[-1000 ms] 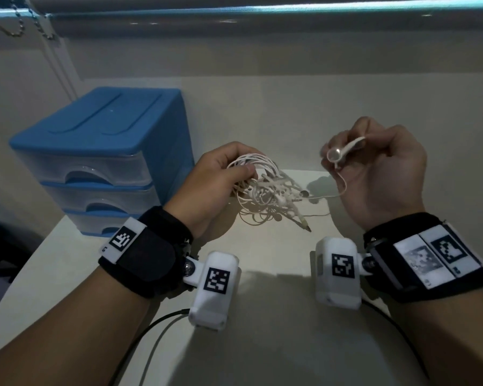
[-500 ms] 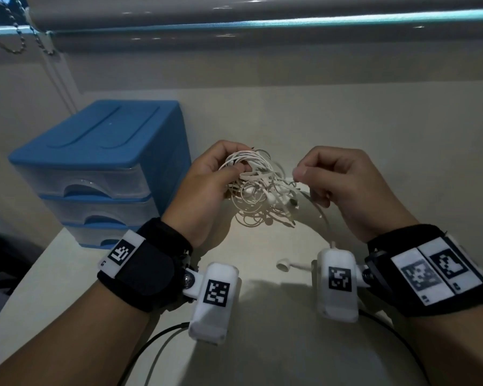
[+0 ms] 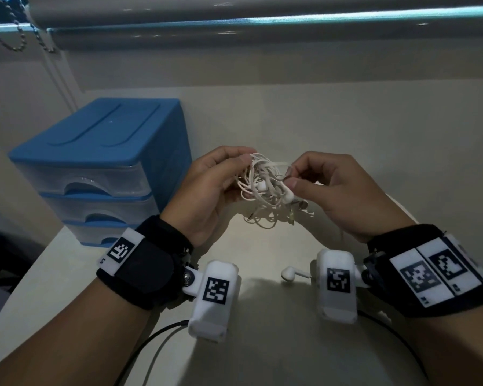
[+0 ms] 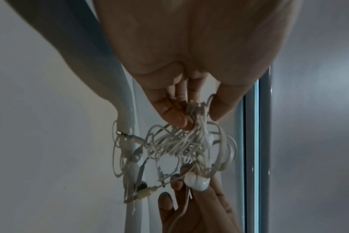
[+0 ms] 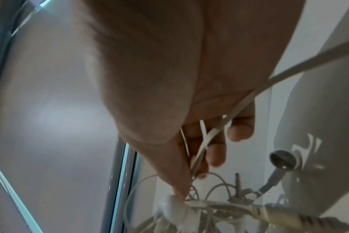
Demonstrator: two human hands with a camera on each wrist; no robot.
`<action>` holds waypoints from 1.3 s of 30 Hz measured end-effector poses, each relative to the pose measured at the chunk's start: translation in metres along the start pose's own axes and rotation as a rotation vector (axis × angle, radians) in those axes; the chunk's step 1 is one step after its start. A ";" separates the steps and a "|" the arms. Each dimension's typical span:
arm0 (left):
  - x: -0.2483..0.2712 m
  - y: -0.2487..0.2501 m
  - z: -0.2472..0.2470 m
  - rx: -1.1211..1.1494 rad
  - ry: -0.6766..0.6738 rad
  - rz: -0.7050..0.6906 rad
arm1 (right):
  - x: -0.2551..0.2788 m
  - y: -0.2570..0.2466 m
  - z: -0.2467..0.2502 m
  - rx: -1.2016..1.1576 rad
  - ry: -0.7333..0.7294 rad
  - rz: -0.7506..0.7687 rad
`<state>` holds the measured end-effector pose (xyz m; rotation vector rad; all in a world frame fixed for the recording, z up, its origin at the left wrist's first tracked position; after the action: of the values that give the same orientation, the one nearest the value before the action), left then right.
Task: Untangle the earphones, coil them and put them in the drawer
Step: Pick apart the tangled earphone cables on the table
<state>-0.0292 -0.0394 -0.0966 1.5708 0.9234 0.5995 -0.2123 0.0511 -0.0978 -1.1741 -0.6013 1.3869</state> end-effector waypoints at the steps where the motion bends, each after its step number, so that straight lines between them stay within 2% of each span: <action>1: 0.000 0.000 0.000 0.010 -0.017 0.007 | 0.000 0.000 0.000 -0.006 -0.006 -0.010; 8: -0.002 -0.005 0.003 -0.110 -0.059 -0.037 | -0.001 0.002 0.001 -0.020 0.040 -0.026; 17: -0.001 -0.004 0.001 -0.107 -0.037 -0.063 | -0.001 0.003 0.001 -0.030 0.020 -0.011; 21: -0.001 -0.004 0.001 -0.107 -0.031 -0.065 | 0.000 0.001 0.000 -0.109 0.003 -0.024; 27: 0.004 0.003 -0.003 0.057 -0.151 -0.001 | -0.002 0.006 0.002 -0.115 0.109 -0.061; 32: 0.004 0.003 -0.004 -0.016 -0.182 -0.034 | -0.001 0.001 -0.004 -0.193 0.084 -0.071; 39: 0.005 0.000 -0.005 -0.081 -0.194 -0.076 | 0.001 -0.001 -0.003 -0.229 0.132 -0.074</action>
<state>-0.0304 -0.0327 -0.0956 1.4856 0.7997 0.4177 -0.2090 0.0519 -0.0980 -1.4000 -0.7150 1.1903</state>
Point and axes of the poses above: each hand's wrist, its own x-axis away from the middle knuckle, its own z-axis out of the back of the hand, y = z × x, the point moved 1 cm from there along -x, towards the middle knuckle, and after that the axes turned 2 degrees about -y, right-handed, at the moved point
